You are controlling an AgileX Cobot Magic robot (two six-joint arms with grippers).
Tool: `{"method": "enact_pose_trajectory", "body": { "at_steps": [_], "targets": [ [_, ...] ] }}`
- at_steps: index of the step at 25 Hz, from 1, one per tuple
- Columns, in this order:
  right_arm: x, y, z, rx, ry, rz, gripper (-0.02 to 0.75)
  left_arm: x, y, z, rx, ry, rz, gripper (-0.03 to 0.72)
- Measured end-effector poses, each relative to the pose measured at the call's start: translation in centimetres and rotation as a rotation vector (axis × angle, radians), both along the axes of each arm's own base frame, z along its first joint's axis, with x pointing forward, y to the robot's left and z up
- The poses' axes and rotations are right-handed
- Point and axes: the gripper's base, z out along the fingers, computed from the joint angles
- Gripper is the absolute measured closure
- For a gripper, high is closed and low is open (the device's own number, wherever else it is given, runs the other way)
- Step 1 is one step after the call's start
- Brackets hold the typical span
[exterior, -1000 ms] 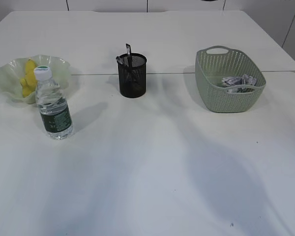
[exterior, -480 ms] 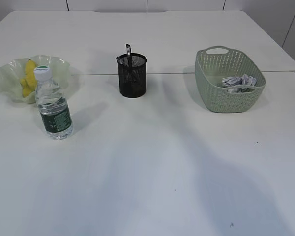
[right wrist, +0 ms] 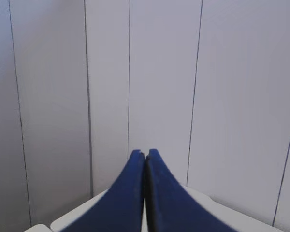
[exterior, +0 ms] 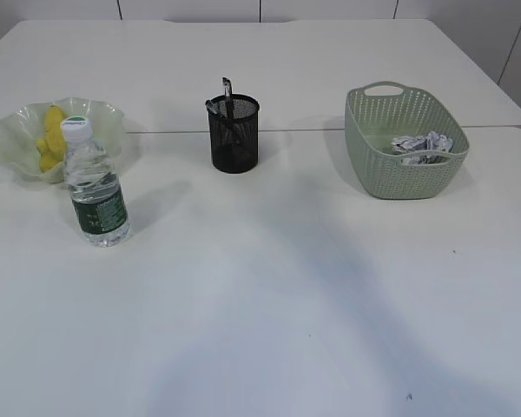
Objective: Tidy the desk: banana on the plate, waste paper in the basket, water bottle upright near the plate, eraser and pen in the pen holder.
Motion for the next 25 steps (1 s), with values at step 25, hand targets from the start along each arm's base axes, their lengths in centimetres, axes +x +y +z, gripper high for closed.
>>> {"method": "enact_pose_trajectory", "body": {
  "at_steps": [25],
  "targets": [
    [-27.1,-12.1,-0.9,-0.149,0.13,-0.549,0.749,-7.1,-0.2,-1.2,0.179,0.145,-0.115,0.713]
  ]
}}
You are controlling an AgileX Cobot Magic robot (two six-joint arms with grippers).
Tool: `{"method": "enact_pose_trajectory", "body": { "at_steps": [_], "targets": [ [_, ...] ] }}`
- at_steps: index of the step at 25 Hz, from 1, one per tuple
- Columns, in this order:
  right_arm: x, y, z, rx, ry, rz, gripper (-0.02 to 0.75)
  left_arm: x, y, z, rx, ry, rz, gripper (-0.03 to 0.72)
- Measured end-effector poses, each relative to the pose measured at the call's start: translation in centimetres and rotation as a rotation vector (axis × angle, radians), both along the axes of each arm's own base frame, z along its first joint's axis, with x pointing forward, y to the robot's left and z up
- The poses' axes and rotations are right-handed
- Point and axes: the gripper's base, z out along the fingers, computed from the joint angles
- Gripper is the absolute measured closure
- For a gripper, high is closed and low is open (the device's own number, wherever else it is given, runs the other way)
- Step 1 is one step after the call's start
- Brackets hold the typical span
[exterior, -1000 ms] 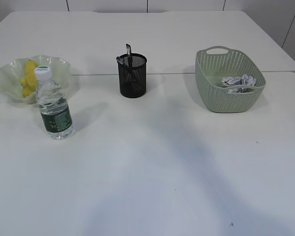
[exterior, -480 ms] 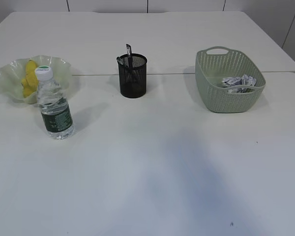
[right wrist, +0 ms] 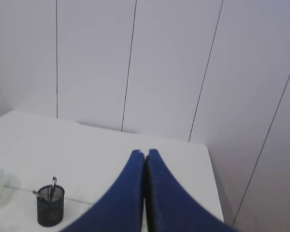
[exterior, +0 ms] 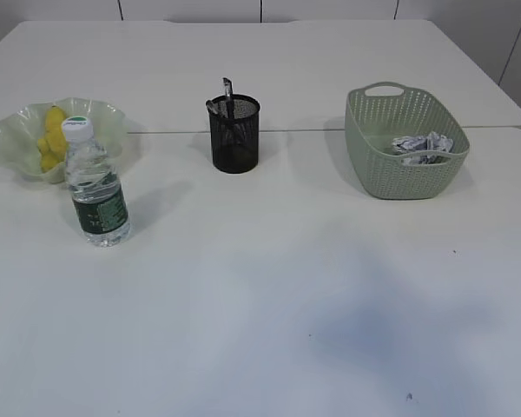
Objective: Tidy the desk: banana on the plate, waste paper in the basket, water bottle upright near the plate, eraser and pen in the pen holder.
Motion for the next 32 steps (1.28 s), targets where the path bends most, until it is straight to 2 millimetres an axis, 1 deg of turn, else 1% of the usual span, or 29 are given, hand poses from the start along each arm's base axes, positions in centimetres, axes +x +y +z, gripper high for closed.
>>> {"method": "enact_pose_trajectory", "body": {
  "at_steps": [2,5,7,10,14,17,20,22,24,29,32],
  "targets": [
    [-0.5,-0.2,-1.4,-0.009,0.026,-0.007,0.749,-0.3,0.2,-0.3,0.046,0.038,0.062,0.713],
    [-0.7,-0.3,-3.3,-0.016,0.071,-0.01,0.749,-1.5,0.7,-0.2,0.069,0.082,0.179,0.713],
    [-0.7,-0.3,-4.4,-0.016,0.098,-0.01,0.749,-2.3,1.1,-0.1,0.033,0.102,0.234,0.713],
    [-0.6,-0.2,-5.5,-0.017,0.125,-0.011,0.749,-3.7,1.5,-0.6,-0.038,0.145,0.28,0.713],
    [-0.4,-0.2,-6.5,-0.017,0.154,-0.012,0.749,-5.6,1.9,-2.1,-0.059,0.267,0.323,0.713],
    [-0.4,-0.2,-7.4,-0.011,0.173,-0.012,0.749,-7.7,2.0,-3.0,-0.05,0.293,0.355,0.713],
    [-1.0,-0.3,-8.8,-0.005,0.194,-0.006,0.749,-10.9,2.0,-3.8,-0.065,0.247,0.362,0.713],
    [-1.9,-0.5,-10.1,-0.001,0.193,-0.002,0.749,-12.7,1.9,-4.6,-0.082,0.245,0.358,0.713],
    [-2.8,-0.7,-11.5,-0.001,0.192,-0.002,0.749,-13.8,1.9,-5.6,-0.086,0.283,0.36,0.713],
    [-5.8,-1.4,-15.5,0.018,0.153,0.007,0.749,-15.2,1.8,-7.7,-0.078,0.413,0.366,0.713],
    [-7.4,-1.7,-17.9,0.053,0.127,0.021,0.749,-16.3,1.8,-8.8,-0.074,0.463,0.368,0.713]
  ]
}}
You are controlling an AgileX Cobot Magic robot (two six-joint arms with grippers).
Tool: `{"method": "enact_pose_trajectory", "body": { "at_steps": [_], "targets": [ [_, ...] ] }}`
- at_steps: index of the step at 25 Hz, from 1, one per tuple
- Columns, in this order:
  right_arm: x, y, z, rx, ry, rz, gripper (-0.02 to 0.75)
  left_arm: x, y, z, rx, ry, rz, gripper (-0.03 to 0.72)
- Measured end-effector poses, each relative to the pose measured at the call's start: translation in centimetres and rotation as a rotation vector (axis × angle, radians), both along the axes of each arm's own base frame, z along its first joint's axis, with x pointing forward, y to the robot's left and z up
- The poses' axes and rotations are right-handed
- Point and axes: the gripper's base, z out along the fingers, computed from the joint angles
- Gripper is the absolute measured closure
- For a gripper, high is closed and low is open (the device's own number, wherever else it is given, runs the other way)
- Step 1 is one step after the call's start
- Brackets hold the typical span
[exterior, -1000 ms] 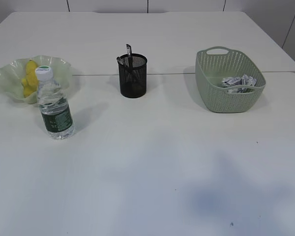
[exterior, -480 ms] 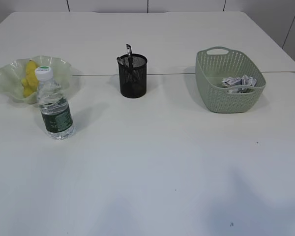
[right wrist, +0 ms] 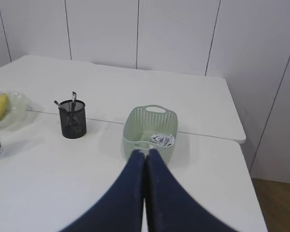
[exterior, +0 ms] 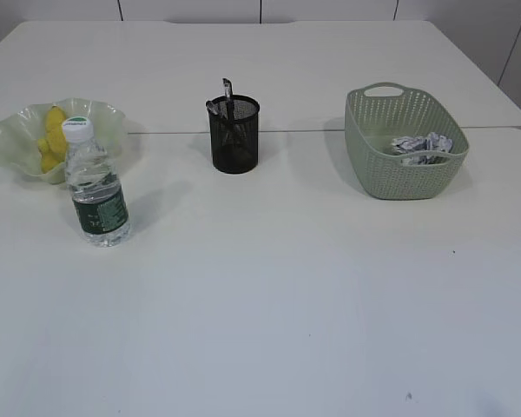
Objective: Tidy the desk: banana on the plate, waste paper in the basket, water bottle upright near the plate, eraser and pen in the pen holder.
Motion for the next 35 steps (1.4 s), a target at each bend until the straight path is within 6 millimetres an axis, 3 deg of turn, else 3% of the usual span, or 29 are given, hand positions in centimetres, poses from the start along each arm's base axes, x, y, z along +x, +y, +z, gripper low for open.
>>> {"method": "enact_pose_trajectory", "body": {
  "at_steps": [4,6,13,19,23,29,35],
  "targets": [
    [-1.9,-0.4,-3.0,0.046,0.012,0.008,0.749,-2.3,-0.1,-1.3,0.0,-0.064,0.0,0.713],
    [-2.0,-0.3,-4.6,0.051,0.06,0.008,0.749,-2.5,-0.1,-2.2,-0.005,-0.066,0.0,0.713],
    [-0.6,0.3,-7.0,0.027,0.193,0.031,0.749,1.7,-0.2,-4.9,-0.039,0.108,-0.028,0.713],
    [1.4,0.8,-9.6,-0.034,0.275,0.042,0.749,6.4,-0.1,-9.5,-0.05,0.339,-0.042,0.713],
    [2.9,1.3,-11.8,-0.054,0.326,0.046,0.749,8.9,-0.4,-11.7,-0.076,0.358,-0.075,0.713],
    [3.2,1.3,-12.8,-0.068,0.369,0.049,0.749,11.3,-0.5,-14.6,-0.112,0.406,-0.101,0.713],
    [3.2,1.4,-12.9,-0.068,0.373,0.054,0.749,11.5,-0.6,-14.8,-0.106,0.411,-0.109,0.713]
  ]
}}
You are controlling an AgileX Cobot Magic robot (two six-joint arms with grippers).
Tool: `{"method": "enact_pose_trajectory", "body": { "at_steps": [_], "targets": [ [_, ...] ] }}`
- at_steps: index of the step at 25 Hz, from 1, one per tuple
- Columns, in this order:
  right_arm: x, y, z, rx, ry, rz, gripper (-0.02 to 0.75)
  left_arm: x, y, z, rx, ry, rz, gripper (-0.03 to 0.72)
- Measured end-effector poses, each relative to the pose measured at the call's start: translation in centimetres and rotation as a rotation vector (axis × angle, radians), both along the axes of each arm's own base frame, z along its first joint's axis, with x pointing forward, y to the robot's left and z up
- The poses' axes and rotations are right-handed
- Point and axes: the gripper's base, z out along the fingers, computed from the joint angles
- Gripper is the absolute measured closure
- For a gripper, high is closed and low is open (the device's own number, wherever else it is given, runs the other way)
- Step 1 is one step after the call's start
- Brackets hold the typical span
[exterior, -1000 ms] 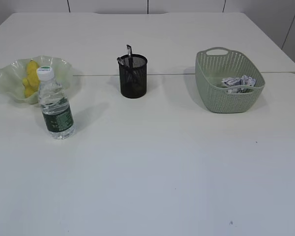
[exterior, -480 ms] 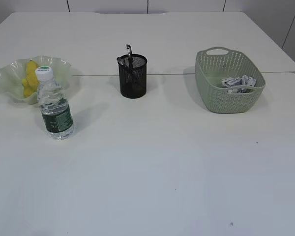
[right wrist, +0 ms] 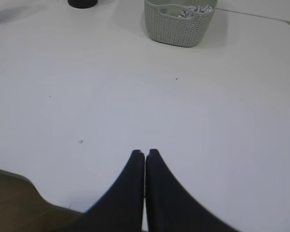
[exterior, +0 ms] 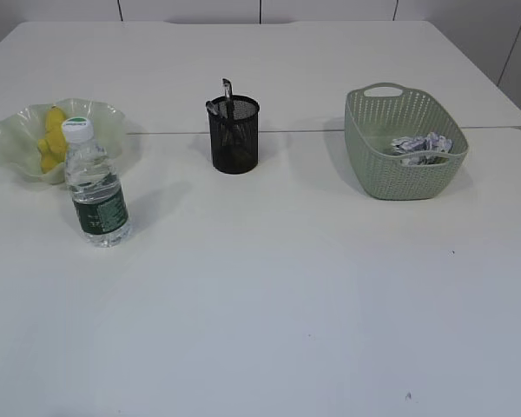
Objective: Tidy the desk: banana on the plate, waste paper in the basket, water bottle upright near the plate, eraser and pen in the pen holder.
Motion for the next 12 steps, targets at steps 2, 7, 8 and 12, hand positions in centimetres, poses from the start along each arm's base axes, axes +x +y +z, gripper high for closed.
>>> {"method": "enact_pose_trajectory", "body": {
  "at_steps": [2,7,8,12],
  "targets": [
    [0.0,0.0,-0.03,-0.001,0.002,0.0,0.749,0.09,-0.02,-0.52,0.019,0.031,-0.013,0.713],
    [0.02,0.01,-0.08,0.0,0.004,0.0,0.749,0.1,-0.08,-0.99,0.025,0.064,-0.025,0.713],
    [0.02,0.01,-0.08,0.0,0.004,0.0,0.749,0.09,-0.08,-1.0,0.025,0.066,-0.025,0.713],
    [0.02,-0.01,-0.07,-0.002,0.004,-0.001,0.749,0.09,-0.09,-1.0,0.024,0.066,-0.026,0.713]
  ]
}}
